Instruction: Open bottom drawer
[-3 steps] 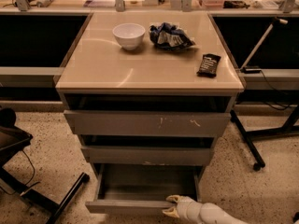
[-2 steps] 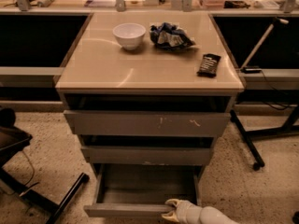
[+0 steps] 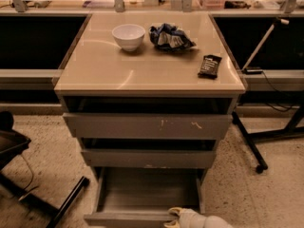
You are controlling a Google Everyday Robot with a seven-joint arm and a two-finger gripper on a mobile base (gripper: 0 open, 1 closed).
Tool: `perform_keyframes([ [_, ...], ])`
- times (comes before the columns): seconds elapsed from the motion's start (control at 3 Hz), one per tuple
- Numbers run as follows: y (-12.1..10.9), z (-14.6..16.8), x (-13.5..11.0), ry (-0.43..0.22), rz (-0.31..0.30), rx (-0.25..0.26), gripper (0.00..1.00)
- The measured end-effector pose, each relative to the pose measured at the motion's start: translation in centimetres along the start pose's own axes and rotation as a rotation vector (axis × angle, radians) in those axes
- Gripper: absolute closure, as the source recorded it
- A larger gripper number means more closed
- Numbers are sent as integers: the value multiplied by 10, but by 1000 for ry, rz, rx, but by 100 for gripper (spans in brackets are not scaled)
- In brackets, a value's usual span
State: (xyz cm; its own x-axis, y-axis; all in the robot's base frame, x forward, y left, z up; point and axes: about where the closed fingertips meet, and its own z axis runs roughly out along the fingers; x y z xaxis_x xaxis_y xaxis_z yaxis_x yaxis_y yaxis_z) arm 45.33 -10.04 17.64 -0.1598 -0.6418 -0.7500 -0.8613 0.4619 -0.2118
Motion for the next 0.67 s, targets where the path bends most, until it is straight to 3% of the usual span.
perform_keyframes([
  [0.67,14,-11,5,-4,-3,0,100],
])
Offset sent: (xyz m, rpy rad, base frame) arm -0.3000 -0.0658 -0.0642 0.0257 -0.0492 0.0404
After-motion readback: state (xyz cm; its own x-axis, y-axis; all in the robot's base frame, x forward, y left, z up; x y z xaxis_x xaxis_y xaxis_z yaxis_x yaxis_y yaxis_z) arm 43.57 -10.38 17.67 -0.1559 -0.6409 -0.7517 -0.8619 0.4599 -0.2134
